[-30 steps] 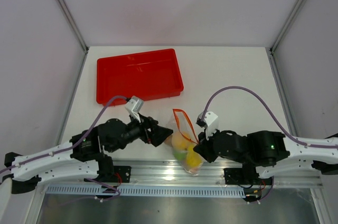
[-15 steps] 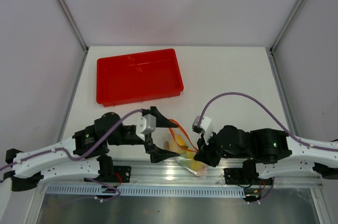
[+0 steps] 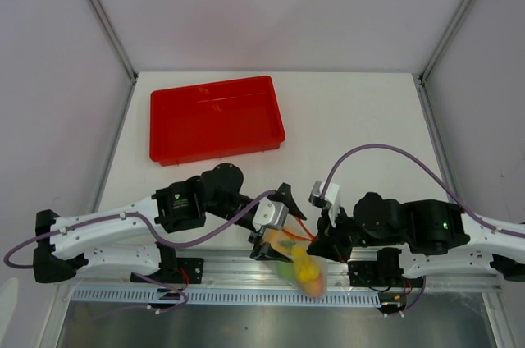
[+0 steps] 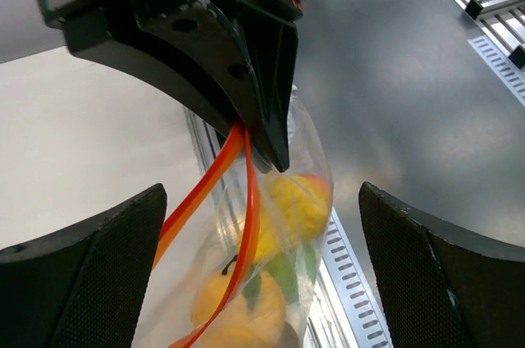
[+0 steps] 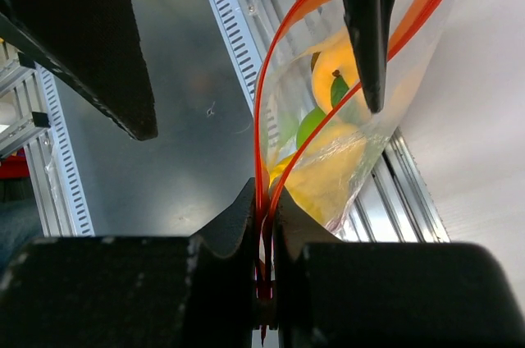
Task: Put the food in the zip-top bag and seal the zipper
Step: Adjust the zipper food storage bag at the center of the board, then zip the zipper food storage bag at the center of the board.
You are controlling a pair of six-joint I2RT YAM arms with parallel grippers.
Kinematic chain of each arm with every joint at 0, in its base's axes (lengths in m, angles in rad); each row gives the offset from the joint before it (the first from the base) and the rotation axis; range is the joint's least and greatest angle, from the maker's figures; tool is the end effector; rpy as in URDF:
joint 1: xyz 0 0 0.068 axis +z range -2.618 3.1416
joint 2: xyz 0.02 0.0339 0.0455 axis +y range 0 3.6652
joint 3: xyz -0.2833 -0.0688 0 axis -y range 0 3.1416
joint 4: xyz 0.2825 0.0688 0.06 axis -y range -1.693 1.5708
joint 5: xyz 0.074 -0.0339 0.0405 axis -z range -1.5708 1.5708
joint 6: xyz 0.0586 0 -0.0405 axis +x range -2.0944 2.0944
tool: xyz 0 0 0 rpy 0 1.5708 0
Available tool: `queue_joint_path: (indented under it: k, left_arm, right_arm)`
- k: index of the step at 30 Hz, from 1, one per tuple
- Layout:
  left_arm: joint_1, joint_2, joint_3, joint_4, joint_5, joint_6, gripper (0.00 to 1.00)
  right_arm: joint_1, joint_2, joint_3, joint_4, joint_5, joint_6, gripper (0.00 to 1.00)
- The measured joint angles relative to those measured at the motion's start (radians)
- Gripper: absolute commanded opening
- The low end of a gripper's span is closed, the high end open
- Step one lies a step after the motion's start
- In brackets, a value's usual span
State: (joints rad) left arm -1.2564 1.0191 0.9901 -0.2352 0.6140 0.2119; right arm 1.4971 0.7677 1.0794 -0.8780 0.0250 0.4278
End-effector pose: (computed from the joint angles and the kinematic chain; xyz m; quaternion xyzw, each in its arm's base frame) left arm 0.0524 -0.2703 0.3747 0.6435 0.4389 -0.4970 0.3825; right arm 0.0146 0.1779 0.3829 -0.4414 0.7572 0.3887 0.2841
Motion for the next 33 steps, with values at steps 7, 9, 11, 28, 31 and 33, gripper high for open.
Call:
queue_joint_path:
  k: [7,9,11,28,31,33]
  left_arm:
    - [0.000,0.066,0.002,-0.017,0.027,0.007,0.99]
    - [0.000,0.084,0.004,-0.018,0.029,0.009,1.00]
    - [0.000,0.113,0.021,-0.032,0.031,0.016,0.99]
    - [0.043,0.176,0.002,-0.060,0.018,-0.083,0.05]
    - [0.048,0.158,-0.069,-0.029,-0.013,-0.141,0.01]
    - [0.048,0.135,-0.110,-0.014,-0.038,-0.181,0.01]
  right_arm:
    - [-0.003,0.002,0.000,0.000,-0.028,-0.006,0.00]
    - [-0.003,0.009,0.000,0.000,-0.038,-0.008,0.00]
    - [-0.003,0.013,0.000,-0.001,-0.043,-0.011,0.00]
    - [-0.012,-0.019,-0.003,-0.028,0.018,0.011,0.41]
    - [-0.016,-0.029,-0.016,-0.022,0.045,0.023,0.57]
    - [-0.017,-0.037,-0.029,-0.023,0.069,0.032,0.75]
